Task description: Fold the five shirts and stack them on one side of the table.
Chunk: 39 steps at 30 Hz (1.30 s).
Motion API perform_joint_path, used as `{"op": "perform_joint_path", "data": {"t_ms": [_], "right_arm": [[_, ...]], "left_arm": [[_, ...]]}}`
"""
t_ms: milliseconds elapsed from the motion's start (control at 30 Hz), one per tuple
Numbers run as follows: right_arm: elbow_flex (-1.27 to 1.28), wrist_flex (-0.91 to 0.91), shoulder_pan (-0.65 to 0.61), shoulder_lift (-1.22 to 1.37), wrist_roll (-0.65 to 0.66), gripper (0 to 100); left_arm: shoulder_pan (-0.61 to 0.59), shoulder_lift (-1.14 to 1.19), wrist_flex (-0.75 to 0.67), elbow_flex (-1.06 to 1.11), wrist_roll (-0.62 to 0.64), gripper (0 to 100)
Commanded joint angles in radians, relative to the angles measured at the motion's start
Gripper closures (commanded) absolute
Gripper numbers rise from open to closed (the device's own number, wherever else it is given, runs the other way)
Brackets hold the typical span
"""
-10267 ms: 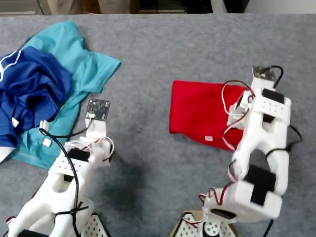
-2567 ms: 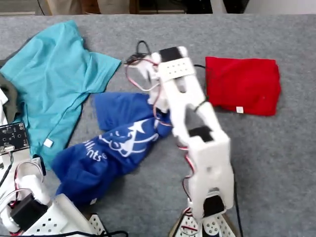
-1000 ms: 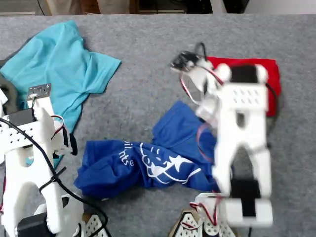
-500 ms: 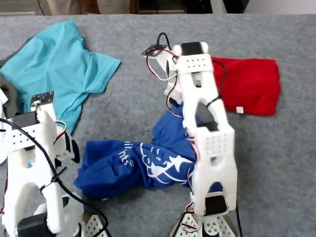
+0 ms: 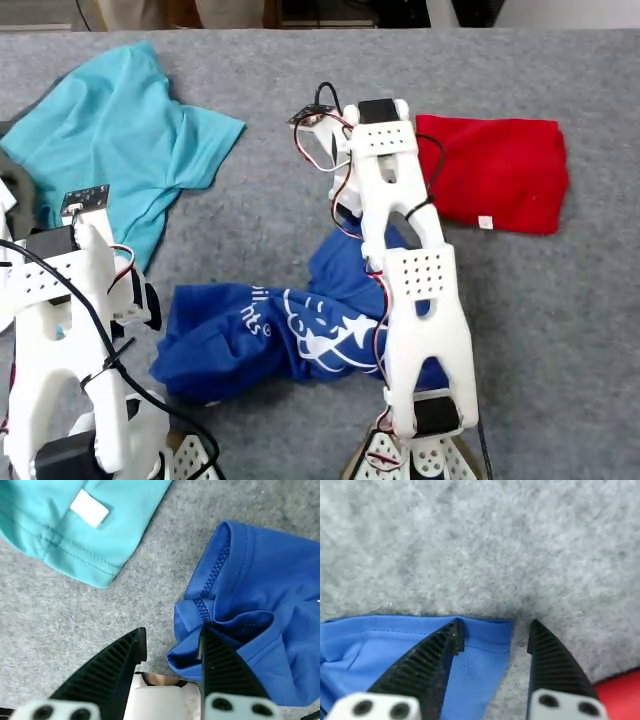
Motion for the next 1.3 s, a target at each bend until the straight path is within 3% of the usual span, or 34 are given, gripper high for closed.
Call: {"op": "perform_joint_path", "data": {"t_ms": [0, 200, 433, 700, 1067, 1267], "right_arm": [[-0.008, 0.02, 0.004, 0.019, -0.008, 83.3], [-0.018, 0.021, 0.01, 0.022, -0.06, 99.8], [-0.096, 0.023, 0.012, -0.047, -0.161, 99.7], [-0.312, 0.018, 0.015, -0.4, -0.245, 99.7], [-0.593, 0.023, 0.054, -0.604, -0.259, 99.7], [-0.634, 0.023, -0.01, -0.806, -0.259, 99.7]], "left_arm": [[0.011, -0.001, 0.0, -0.011, 0.005, 82], [0.006, -0.001, 0.0, -0.011, 0.005, 82], [0.006, -0.001, 0.002, -0.012, 0.005, 82], [0.005, -0.001, 0.005, -0.026, 0.005, 82], [0.014, 0.001, 0.011, -0.212, 0.014, 82], [0.015, 0.008, 0.002, -0.238, 0.015, 82]]}}
